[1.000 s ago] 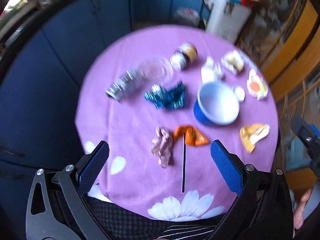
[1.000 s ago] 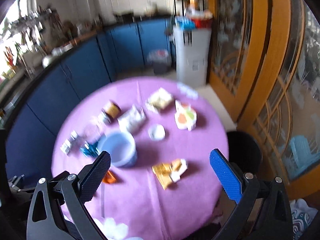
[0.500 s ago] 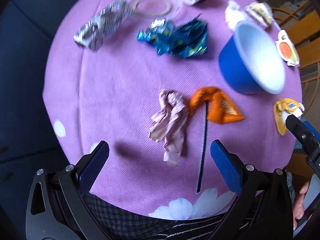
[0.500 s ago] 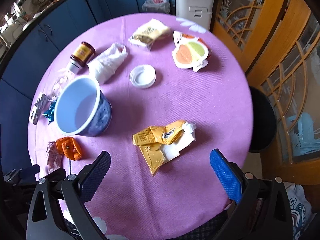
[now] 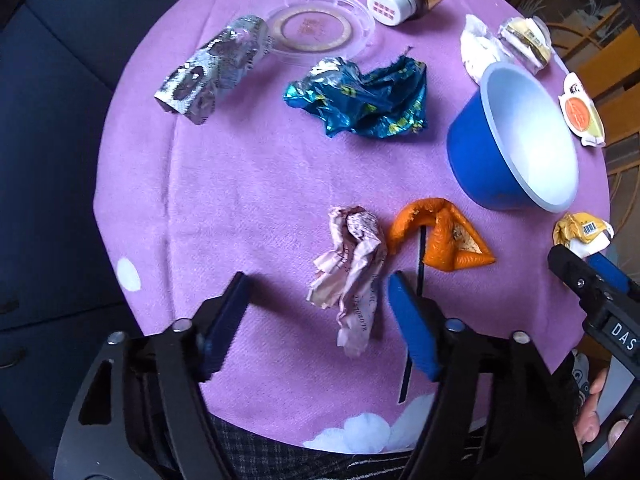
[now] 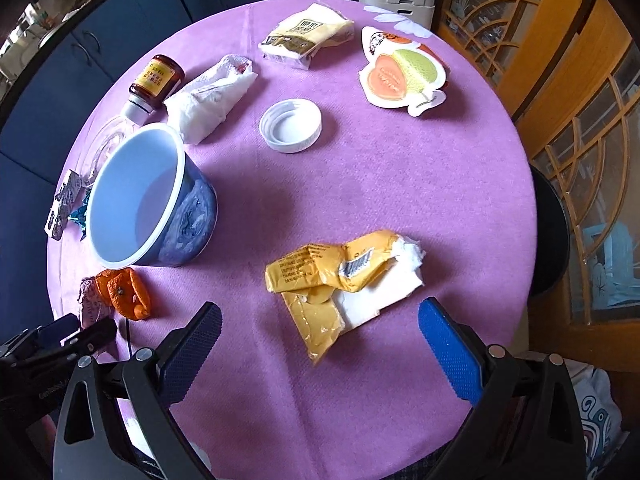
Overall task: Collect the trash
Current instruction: 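Grasp the pink crumpled wrapper with the left tool while the right tool grasps the yellow wrapper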
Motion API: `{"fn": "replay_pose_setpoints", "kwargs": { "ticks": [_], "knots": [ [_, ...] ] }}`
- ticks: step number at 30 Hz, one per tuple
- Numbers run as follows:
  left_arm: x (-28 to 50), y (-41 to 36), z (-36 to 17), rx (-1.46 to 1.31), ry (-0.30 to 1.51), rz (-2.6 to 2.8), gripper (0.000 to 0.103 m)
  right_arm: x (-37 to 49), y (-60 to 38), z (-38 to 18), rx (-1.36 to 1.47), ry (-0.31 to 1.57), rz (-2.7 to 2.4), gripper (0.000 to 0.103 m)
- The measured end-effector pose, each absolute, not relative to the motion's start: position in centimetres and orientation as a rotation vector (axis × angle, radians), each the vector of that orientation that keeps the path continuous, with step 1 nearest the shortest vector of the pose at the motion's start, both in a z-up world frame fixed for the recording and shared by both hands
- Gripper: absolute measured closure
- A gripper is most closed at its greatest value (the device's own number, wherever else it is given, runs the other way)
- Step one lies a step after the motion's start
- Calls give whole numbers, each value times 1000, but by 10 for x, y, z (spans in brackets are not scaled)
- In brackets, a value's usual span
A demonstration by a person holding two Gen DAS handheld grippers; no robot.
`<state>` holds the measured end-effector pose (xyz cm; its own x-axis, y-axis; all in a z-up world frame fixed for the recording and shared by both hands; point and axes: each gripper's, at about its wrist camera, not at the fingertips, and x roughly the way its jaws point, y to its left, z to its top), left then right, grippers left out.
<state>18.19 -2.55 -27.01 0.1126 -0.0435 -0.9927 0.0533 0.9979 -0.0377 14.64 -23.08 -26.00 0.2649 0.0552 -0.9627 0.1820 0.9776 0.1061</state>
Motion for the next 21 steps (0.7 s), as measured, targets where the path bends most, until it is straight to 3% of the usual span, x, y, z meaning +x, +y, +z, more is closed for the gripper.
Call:
{"fn": "replay_pose_setpoints", "kwargs": {
  "ticks": [2,3,4,5,6,9,21],
  "knots": [
    [183,-18,-269,1,1450,-62,42,147,-232,-263,196,1314,-90,39],
    [185,-18,-267,7,1443,-52,50,147,-231,-261,196,1308,-83,51],
    [183,-15,-267,12,1437,-48,58,147,-231,-261,183,1305,-96,56],
    [184,-13,-265,20,1432,-35,61,146,-232,-259,184,1292,-98,67],
    [183,-10,-263,18,1427,-29,65,146,-232,-258,195,1286,-84,86],
    [186,-2,-259,-37,1422,-47,81,144,-228,-258,187,1289,-63,92],
    [163,7,-211,-29,1264,-4,86,134,-224,-230,166,1165,-36,95]
  ]
}}
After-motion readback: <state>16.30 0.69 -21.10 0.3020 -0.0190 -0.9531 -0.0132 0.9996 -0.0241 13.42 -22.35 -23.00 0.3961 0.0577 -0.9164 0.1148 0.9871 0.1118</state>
